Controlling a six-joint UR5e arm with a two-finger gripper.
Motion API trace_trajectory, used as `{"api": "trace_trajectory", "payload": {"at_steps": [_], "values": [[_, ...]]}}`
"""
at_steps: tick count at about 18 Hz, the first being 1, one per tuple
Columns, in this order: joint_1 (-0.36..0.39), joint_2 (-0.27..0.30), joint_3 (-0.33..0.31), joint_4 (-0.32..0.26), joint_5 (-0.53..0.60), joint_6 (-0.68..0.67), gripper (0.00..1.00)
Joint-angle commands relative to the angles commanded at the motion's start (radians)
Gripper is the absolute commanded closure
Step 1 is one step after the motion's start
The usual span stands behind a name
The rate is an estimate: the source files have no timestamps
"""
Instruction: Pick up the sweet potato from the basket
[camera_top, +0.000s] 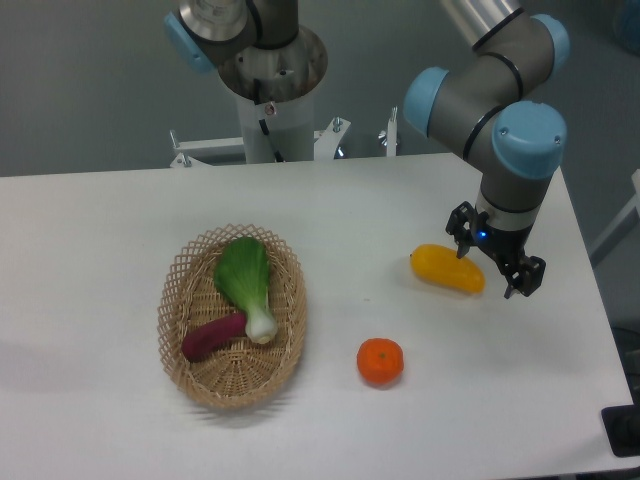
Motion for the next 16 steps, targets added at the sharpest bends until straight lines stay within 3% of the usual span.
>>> {"api": "trace_trajectory", "payload": {"at_steps": [7,9,16], "values": [[-0.008,0.012,-0.014,-0.005,-0.002,-0.018,0.00],[-0.015,0.031,-0.017,-0.034,-0.009,-0.021,0.00],[-0.095,0.075,-0.054,-0.048,-0.077,-0.130,0.00]]}}
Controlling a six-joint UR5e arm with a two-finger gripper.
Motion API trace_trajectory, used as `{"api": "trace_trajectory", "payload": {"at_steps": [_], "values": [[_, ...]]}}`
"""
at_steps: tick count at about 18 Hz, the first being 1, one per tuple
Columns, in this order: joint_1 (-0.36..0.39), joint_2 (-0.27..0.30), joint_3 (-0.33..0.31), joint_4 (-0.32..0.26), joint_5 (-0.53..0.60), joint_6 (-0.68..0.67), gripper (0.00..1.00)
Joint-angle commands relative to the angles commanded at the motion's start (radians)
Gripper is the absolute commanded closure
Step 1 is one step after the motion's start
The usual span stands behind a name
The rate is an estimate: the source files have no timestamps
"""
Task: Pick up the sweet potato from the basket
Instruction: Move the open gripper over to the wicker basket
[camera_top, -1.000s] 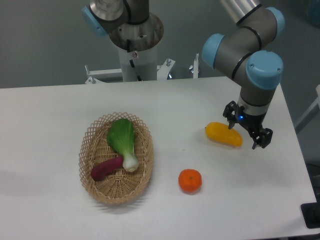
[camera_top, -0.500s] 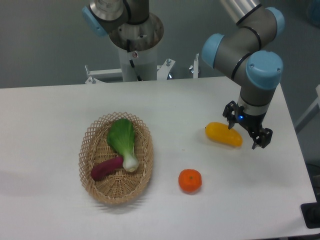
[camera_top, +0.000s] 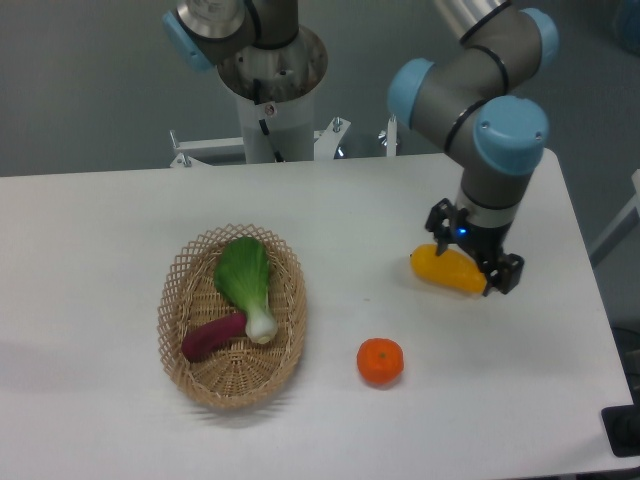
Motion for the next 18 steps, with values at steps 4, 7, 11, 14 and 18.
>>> {"api": "trace_trajectory", "payload": {"at_steps": [4,7,11,14,18], "values": [[-0.077,0.029,-0.023,0.000,-0.012,-0.083,0.00],[-0.144,0.032,-0.025,0.002,-0.026,-0.175,0.00],[-0.227,0.025,-0.025,0.008,-0.032,-0.278,0.00],[-0.282,0.015,-0.025,0.012,-0.055,-0.377,0.00],[-0.337,-0.011,-0.028,0.012,-0.091,-0.459,0.00]]}}
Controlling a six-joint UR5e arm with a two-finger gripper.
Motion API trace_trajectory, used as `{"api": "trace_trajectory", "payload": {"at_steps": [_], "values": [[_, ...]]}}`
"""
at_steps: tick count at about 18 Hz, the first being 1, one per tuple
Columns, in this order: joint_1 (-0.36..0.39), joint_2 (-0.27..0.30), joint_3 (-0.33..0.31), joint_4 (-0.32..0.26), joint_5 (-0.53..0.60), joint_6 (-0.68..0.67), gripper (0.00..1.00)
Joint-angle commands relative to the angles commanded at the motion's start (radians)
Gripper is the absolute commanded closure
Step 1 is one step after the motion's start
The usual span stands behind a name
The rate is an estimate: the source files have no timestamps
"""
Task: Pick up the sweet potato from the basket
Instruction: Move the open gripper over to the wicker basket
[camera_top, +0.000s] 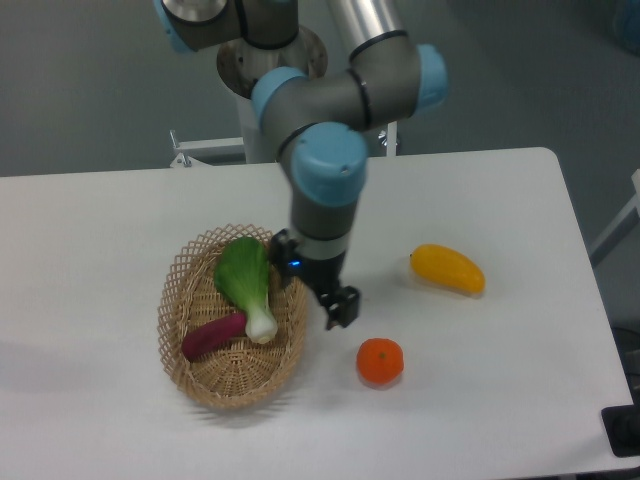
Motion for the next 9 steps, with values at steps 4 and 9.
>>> {"api": "trace_trajectory", "payload": {"at_steps": [4,9], "values": [[-0.048,-0.029,0.000,0.002,0.002,-0.026,0.00],[-0.081,-0.061,0.000,0.005,0.002,-0.051,0.00]]}}
